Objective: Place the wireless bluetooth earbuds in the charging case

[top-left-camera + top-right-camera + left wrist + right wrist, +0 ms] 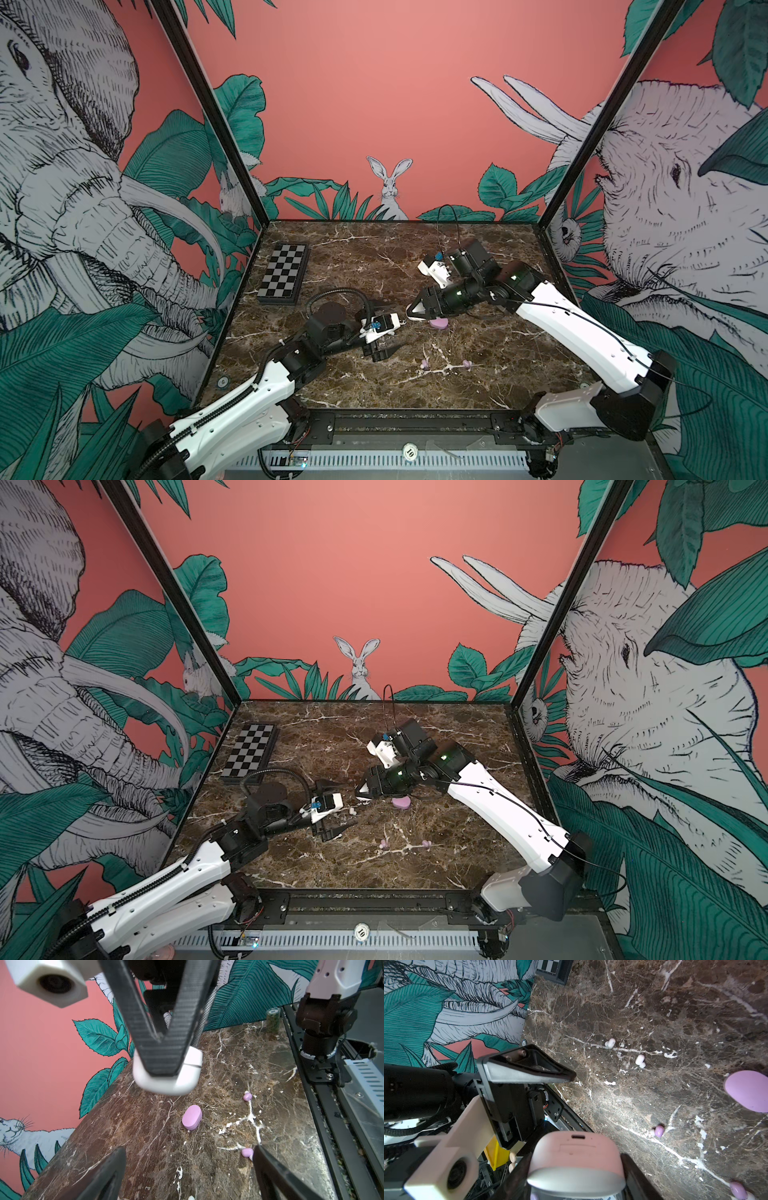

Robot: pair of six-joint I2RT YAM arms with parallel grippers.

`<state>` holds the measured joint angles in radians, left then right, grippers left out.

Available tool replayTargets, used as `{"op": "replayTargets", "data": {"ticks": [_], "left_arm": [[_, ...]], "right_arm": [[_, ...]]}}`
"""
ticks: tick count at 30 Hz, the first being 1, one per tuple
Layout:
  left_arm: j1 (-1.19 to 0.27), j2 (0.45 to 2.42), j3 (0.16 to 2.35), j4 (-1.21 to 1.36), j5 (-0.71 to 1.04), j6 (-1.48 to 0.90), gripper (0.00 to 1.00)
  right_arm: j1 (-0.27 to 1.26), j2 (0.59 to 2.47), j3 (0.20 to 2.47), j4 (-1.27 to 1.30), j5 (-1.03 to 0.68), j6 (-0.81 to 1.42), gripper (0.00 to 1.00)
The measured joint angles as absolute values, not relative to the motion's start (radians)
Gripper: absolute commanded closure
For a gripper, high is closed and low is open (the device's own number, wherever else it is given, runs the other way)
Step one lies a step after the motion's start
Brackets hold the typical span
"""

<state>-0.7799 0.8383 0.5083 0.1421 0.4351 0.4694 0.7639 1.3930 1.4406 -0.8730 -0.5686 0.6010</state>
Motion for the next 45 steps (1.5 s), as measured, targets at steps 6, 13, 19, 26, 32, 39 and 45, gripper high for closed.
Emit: {"op": "replayTargets", "data": {"ticks": [6,13,19,26,32,39,45], "left_arm": [[-0.788,0.839,0.508,0.202,0.394,0.474,0.14],[-0.793,0.846,0.508,0.215,0.393,0.476,0.2],[-0.803,0.873,0.518,0.205,0.404,0.48,0.23],[-0.804,0.89,0.543,0.205,0.409,0.472,0.29],[-0.81,0.89,0.543,0.18,0.414,0.472,0.28],[-0.818,0.888,0.543,0.154,0.424,0.484,0.33],[-0.818,0.888,0.543,0.155,0.422,0.484,0.34]], "right_arm": [[0.764,1.428,1.438,-0.873,-0.58,0.601,1.0],[0.764,1.459,1.427,-0.871,-0.581,0.602,1.0],[0.77,1.459,1.409,-0.85,-0.585,0.603,1.0],[0.799,1.459,1.401,-0.825,-0.584,0.604,1.0],[0.805,1.457,1.401,-0.819,-0.579,0.604,1.0],[0.809,1.445,1.399,-0.817,-0.576,0.606,1.0],[0.819,1.445,1.399,-0.811,-0.576,0.606,1.0]]}}
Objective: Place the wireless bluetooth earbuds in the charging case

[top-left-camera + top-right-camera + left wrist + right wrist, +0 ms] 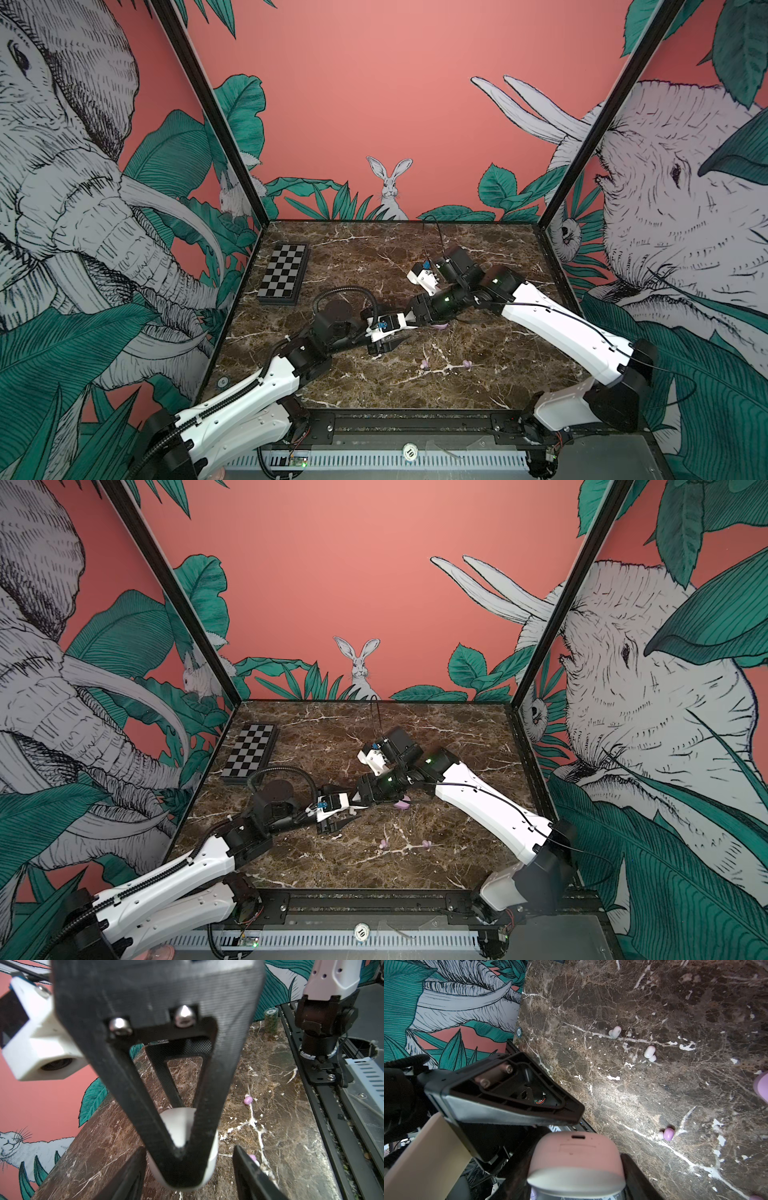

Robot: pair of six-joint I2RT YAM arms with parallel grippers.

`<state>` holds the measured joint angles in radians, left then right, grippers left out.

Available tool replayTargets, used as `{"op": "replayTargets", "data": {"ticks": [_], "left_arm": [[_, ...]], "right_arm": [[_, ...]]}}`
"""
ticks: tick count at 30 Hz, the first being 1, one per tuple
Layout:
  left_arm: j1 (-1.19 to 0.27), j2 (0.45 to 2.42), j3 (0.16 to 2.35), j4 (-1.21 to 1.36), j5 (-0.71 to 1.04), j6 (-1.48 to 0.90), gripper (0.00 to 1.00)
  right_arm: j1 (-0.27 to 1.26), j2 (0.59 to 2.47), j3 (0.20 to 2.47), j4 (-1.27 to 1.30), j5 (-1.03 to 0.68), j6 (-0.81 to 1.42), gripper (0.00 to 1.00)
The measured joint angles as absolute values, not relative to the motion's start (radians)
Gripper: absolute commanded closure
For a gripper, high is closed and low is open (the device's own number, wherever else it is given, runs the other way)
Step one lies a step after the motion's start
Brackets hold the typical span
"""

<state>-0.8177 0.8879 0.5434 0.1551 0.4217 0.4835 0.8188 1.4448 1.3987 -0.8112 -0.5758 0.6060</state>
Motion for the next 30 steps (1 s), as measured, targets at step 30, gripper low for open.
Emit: {"op": "replayTargets", "data": {"ticks": [30], "left_arm": [[-0.819,0.873,0.543,0.155,0.43,0.484,0.51]], "right_arm": [[0.835,1.425,1.361,-0.759,-0.577,0.629,1.0]]}}
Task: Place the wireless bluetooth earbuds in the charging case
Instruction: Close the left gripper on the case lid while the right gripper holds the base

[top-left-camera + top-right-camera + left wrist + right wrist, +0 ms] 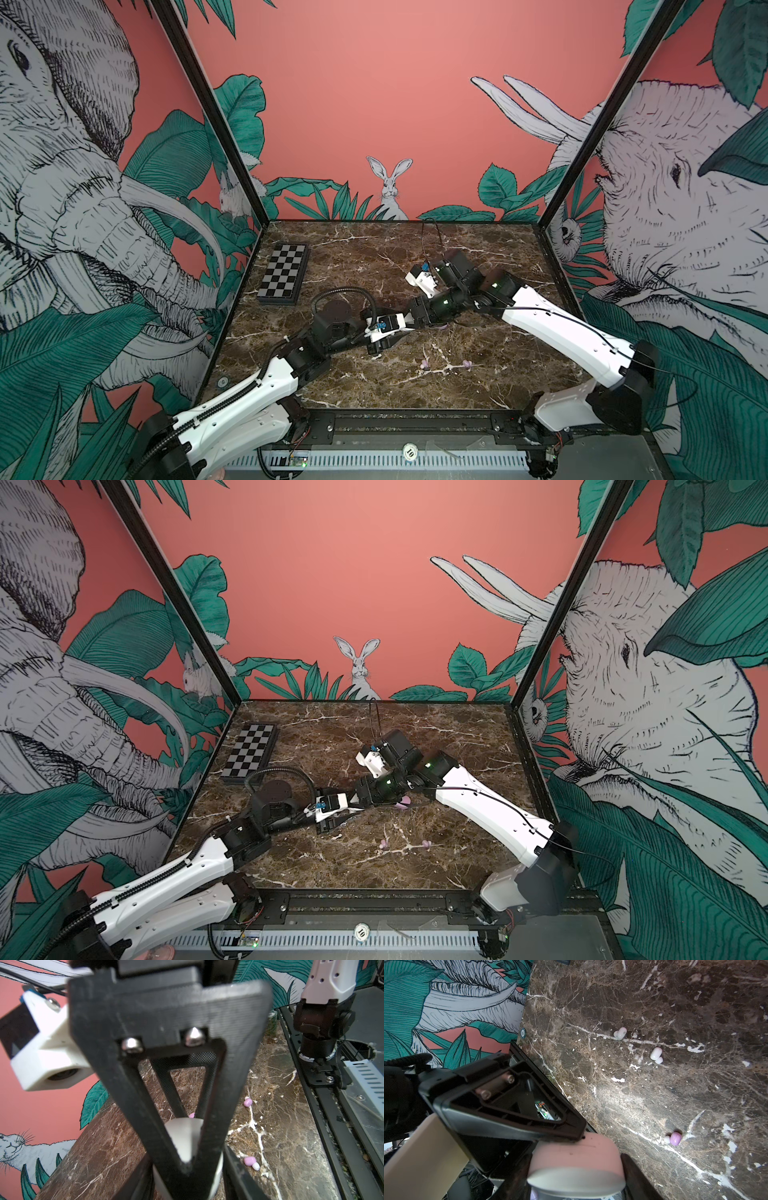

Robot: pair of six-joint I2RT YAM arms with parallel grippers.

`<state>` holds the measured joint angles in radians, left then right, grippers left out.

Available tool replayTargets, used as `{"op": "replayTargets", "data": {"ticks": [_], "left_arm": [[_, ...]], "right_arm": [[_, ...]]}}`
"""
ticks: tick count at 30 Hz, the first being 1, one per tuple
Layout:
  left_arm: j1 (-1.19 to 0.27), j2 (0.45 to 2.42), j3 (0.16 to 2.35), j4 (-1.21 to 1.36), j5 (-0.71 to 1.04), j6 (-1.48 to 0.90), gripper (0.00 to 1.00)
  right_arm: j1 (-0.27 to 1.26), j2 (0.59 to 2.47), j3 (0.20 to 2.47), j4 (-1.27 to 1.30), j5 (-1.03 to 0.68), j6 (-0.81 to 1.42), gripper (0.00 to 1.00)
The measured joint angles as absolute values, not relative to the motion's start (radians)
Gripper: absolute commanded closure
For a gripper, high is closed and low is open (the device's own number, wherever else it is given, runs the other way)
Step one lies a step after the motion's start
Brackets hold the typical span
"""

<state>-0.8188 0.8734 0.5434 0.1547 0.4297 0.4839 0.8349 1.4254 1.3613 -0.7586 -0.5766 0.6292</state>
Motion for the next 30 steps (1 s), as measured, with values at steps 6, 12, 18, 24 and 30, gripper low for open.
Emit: {"op": "replayTargets", "data": {"ticks": [6,12,18,24,30], "left_arm": [[-0.82,0.869,0.543,0.147,0.43,0.491,0.52],[-0.82,0.869,0.544,0.147,0.43,0.492,0.53],[-0.822,0.869,0.544,0.147,0.429,0.49,0.6],[-0.821,0.87,0.546,0.139,0.426,0.489,0.72],[-0.821,0.873,0.546,0.126,0.42,0.486,1.0]], "right_arm": [[0.838,1.424,1.361,-0.759,-0.577,0.63,1.0],[0.838,1.424,1.361,-0.759,-0.58,0.64,1.0],[0.841,1.424,1.361,-0.757,-0.578,0.643,1.0],[0.844,1.424,1.354,-0.743,-0.571,0.647,1.0],[0.845,1.423,1.337,-0.723,-0.572,0.654,0.87]]}}
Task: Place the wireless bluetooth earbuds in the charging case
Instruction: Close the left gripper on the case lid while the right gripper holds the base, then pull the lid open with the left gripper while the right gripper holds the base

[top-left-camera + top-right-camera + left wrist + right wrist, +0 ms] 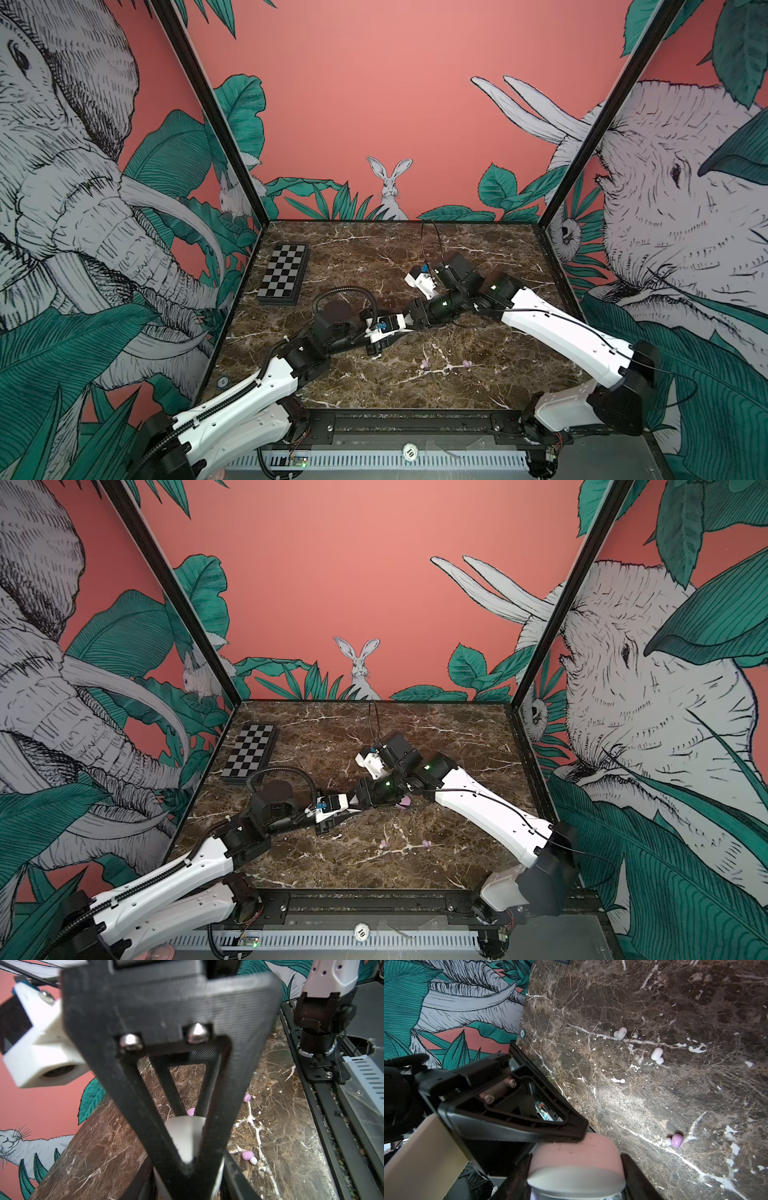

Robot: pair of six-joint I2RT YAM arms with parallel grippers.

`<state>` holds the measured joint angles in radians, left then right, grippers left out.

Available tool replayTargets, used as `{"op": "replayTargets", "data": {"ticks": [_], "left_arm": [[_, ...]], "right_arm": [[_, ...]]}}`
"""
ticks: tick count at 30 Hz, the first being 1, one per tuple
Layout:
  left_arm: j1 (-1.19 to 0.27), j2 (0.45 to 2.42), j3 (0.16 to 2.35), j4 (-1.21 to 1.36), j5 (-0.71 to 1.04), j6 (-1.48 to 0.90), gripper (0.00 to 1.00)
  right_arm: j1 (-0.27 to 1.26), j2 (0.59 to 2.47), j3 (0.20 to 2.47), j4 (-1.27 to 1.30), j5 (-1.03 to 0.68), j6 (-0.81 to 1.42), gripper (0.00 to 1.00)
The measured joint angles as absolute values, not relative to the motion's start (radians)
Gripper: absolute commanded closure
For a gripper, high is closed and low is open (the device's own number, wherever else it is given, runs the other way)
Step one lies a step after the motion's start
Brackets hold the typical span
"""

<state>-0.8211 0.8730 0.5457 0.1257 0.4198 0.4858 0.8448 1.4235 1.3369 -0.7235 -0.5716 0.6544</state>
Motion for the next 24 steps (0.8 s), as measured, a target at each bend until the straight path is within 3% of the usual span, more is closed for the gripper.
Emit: {"op": "replayTargets", "data": {"ticks": [4,9,12,24], "left_arm": [[-0.821,0.872,0.546,0.125,0.418,0.486,1.0],[-0.823,0.864,0.546,0.135,0.419,0.486,1.0],[-0.823,0.86,0.546,0.143,0.418,0.481,1.0],[-0.823,0.812,0.608,0.056,0.513,0.311,1.0]], "right_arm": [[0.845,1.423,1.336,-0.721,-0.572,0.654,0.52],[0.847,1.411,1.336,-0.719,-0.57,0.659,0.24],[0.857,1.405,1.353,-0.723,-0.565,0.658,0.02],[0.832,1.196,1.4,-0.774,-0.432,0.514,0.02]]}}
